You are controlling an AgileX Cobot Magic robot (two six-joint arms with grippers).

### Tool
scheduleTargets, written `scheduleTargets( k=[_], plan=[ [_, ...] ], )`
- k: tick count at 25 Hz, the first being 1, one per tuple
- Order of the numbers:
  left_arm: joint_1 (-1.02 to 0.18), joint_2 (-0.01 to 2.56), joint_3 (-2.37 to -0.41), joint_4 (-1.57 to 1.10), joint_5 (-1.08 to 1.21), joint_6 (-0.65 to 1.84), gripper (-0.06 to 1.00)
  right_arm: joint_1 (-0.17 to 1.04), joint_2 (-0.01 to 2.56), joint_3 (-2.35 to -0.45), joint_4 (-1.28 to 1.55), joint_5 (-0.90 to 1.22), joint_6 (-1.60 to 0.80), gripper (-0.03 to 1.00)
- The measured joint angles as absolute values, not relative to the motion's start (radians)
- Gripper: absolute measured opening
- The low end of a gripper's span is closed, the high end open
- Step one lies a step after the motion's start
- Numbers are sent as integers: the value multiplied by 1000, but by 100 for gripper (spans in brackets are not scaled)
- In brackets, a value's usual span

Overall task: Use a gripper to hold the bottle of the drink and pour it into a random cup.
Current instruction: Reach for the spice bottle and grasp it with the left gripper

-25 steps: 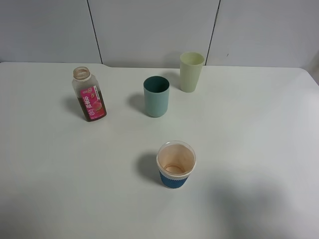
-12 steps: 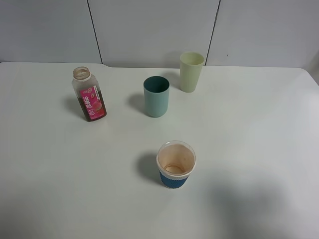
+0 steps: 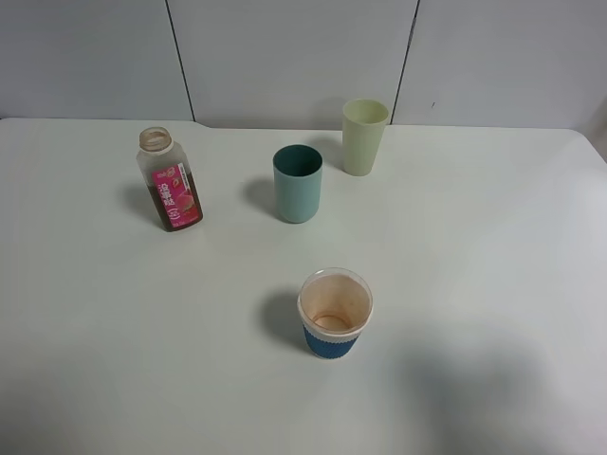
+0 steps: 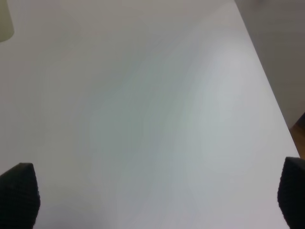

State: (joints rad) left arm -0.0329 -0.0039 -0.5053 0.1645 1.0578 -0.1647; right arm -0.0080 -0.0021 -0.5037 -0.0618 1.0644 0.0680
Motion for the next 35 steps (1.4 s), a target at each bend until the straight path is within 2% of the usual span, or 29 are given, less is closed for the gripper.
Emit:
scheduleTargets(
  k=[16, 18, 24, 35],
  plan=[
    [-33, -4, -509, 178, 1052, -181, 98, -8, -2, -504, -62, 1064, 68, 100],
    [-33, -4, -520, 183, 985, -213, 98, -8, -2, -504, -62, 1064, 68, 100],
    [-33, 33, -527, 118, 562, -292, 98, -8, -2, -504, -62, 1064, 68, 100],
    [-33, 362, -528, 102, 402, -299, 98, -8, -2, -504, -62, 1064, 68, 100]
  ],
)
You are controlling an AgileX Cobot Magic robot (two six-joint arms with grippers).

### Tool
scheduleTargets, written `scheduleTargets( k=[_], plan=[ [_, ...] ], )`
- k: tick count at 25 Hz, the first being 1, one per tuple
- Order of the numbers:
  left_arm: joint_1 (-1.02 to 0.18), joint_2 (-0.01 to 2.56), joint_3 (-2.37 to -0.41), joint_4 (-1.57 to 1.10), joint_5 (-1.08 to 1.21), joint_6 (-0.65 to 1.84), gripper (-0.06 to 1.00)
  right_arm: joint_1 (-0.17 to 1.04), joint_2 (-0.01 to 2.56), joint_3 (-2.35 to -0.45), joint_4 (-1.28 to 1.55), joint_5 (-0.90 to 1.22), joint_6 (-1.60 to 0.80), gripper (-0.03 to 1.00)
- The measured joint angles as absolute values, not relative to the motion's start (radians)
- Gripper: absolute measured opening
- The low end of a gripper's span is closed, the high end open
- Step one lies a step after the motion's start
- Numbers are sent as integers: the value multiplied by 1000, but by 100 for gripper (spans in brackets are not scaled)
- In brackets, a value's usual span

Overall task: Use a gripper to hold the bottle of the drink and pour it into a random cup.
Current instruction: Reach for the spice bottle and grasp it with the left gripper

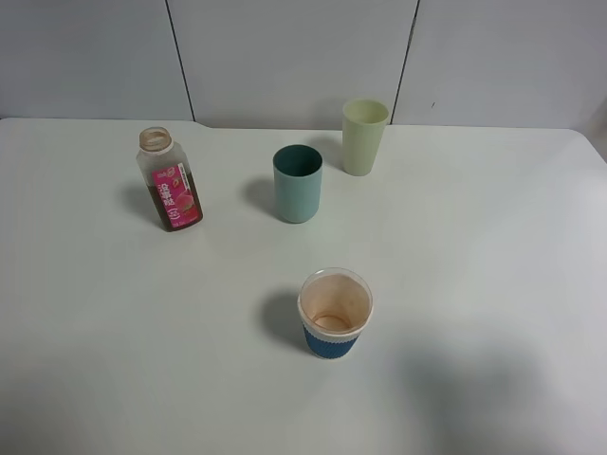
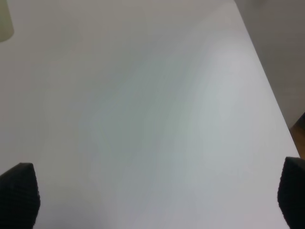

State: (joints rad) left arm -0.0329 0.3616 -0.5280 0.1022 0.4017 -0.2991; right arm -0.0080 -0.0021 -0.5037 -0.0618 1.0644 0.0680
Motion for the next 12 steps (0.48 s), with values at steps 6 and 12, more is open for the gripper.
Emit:
scheduleTargets(
  k=[6, 12],
  plan=[
    [-33, 444, -356, 37, 156, -253, 98, -8, -2, -504, -62, 1064, 68, 100],
    [-33, 499, -164, 24, -122, -213, 98, -8, -2, -504, -62, 1064, 68, 100]
  ],
)
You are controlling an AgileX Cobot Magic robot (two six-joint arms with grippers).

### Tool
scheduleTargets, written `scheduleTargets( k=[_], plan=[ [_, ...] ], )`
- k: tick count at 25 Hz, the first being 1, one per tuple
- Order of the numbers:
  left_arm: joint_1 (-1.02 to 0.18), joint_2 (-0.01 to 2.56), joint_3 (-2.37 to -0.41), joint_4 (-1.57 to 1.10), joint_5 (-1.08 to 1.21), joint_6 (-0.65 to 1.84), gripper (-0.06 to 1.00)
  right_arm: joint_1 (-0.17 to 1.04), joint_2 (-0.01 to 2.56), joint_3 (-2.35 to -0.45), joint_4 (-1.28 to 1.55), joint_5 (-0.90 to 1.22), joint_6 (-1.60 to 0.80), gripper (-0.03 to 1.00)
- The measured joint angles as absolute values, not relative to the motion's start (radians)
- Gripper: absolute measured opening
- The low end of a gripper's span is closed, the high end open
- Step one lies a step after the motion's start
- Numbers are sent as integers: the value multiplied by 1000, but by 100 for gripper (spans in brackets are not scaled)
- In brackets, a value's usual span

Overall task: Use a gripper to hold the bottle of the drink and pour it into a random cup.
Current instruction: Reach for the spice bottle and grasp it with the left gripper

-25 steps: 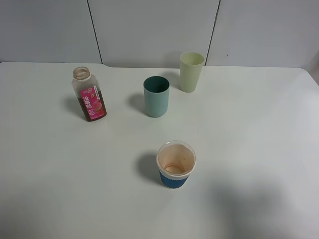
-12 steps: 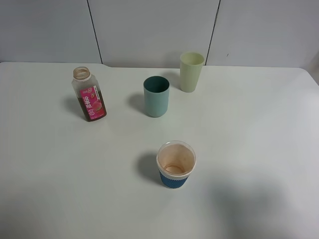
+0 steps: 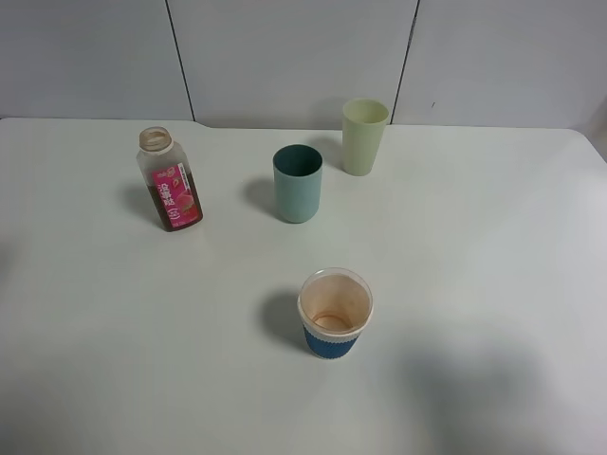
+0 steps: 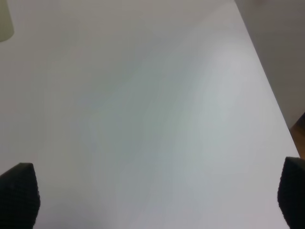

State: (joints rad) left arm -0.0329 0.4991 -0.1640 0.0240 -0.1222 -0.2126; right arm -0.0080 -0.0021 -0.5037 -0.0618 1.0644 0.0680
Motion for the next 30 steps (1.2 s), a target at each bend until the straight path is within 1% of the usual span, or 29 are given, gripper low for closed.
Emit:
scheduleTargets(
  k=[3, 9, 18, 24, 28, 30],
  plan=[
    [-33, 532, -140, 24, -187, -213, 98, -8, -2, -504, -62, 1064, 68, 100],
    [-33, 616, -136, 27, -244, -213, 98, -8, -2, -504, -62, 1064, 68, 100],
    [-33, 875, -136, 90, -359, -213, 98, -8, -2, -504, -62, 1064, 68, 100],
    [-33, 1086, -136, 175, -542, -214, 98, -8, -2, -504, -62, 1064, 68, 100],
    [-33, 1219, -99, 228, -756, -209, 98, -8, -2, -504, -62, 1064, 68, 100],
    [-33, 1282, -67, 239, -868, -190, 96, -8, -2, -504, -62, 1064, 68, 100]
  ],
)
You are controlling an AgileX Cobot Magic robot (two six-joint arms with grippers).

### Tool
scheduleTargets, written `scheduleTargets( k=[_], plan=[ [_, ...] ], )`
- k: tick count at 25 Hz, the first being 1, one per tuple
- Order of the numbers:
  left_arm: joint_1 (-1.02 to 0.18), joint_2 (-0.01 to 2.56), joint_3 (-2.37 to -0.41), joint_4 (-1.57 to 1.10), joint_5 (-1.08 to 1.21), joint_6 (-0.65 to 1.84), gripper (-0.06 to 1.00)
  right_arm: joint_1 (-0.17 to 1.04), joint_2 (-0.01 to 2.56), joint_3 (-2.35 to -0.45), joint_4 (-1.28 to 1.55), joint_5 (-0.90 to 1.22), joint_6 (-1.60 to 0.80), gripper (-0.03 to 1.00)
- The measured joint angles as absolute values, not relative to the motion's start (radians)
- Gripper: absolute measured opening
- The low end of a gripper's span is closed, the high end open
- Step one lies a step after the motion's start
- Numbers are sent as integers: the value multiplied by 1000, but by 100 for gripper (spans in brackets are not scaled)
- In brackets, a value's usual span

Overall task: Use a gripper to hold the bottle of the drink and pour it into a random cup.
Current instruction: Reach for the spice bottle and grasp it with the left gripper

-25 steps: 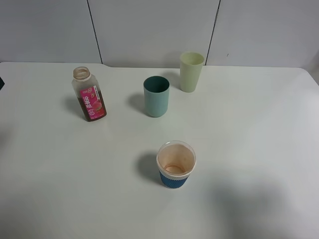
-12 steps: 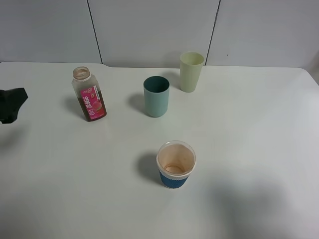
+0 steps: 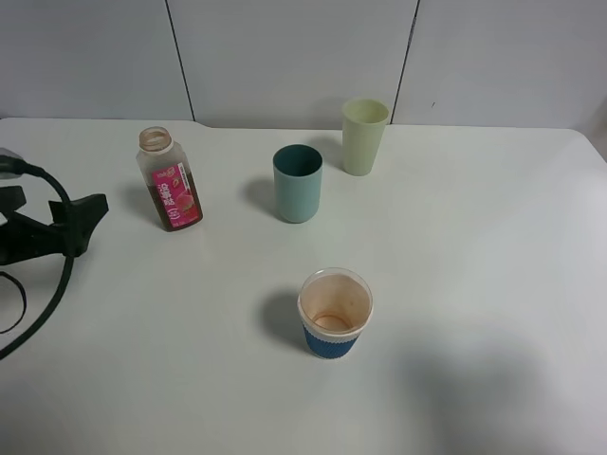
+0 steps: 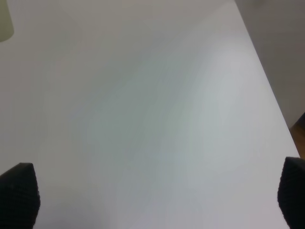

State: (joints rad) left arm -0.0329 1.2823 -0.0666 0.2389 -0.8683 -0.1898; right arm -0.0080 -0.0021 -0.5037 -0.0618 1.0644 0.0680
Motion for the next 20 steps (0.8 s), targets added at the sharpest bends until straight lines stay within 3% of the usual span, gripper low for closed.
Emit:
scheduleTargets(
  k=[9, 20],
  plan=[
    [-33, 1581, -36, 256, -1176, -126, 93, -8, -2, -504, -62, 1064, 68, 100],
    [-33, 1810, -123, 297, -1203, -6, 91, -8, -2, -504, -62, 1064, 68, 100]
  ],
)
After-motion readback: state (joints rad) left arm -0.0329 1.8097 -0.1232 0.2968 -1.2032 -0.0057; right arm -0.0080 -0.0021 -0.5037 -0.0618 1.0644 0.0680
